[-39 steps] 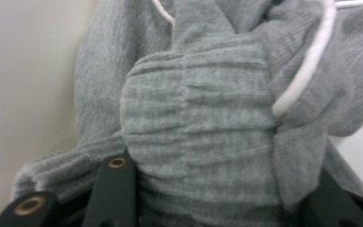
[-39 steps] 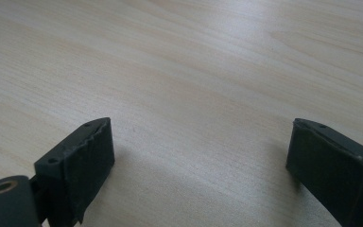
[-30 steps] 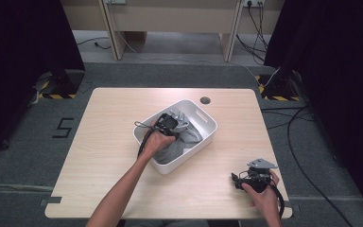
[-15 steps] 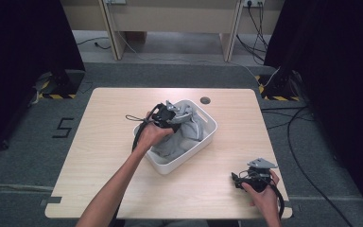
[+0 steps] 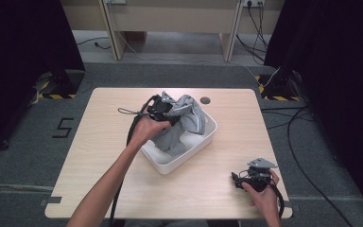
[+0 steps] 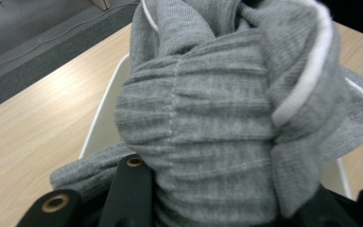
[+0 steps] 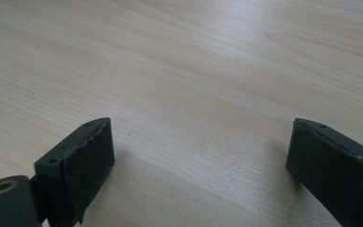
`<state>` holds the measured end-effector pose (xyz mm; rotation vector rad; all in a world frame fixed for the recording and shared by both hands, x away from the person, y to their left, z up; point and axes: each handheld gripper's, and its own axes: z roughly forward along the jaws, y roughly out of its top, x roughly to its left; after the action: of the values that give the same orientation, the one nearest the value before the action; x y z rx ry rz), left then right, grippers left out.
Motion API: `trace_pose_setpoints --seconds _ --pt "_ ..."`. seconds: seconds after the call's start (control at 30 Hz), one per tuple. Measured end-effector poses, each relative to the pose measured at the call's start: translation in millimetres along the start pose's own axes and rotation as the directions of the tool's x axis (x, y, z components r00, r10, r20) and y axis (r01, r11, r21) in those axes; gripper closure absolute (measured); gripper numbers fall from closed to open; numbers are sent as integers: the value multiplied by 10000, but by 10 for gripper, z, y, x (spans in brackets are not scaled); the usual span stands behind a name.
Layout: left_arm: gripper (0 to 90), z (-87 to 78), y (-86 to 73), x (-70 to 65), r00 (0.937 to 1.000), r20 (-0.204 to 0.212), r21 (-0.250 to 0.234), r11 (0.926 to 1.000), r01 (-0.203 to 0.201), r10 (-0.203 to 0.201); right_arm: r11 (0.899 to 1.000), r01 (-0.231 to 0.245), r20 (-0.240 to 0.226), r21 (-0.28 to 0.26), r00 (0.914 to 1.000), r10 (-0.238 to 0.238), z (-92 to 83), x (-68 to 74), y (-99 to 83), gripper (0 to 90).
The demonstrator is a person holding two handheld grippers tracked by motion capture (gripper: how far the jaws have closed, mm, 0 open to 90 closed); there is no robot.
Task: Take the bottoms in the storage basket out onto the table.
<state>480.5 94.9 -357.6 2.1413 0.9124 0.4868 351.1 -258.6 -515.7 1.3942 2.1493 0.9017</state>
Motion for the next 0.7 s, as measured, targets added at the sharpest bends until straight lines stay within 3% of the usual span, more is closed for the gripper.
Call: trace_pose_setpoints --seconds 0.17,0.7 --pt "648 -130 75 42 9999 -103 -193 9997 -116 114 10000 21 11 0 10000 -21 -1 -2 1 91" --pt "647 -618 189 275 9995 -301 -717 9974 103 -125 10000 61 25 4 10000 -61 0 -7 3 91"
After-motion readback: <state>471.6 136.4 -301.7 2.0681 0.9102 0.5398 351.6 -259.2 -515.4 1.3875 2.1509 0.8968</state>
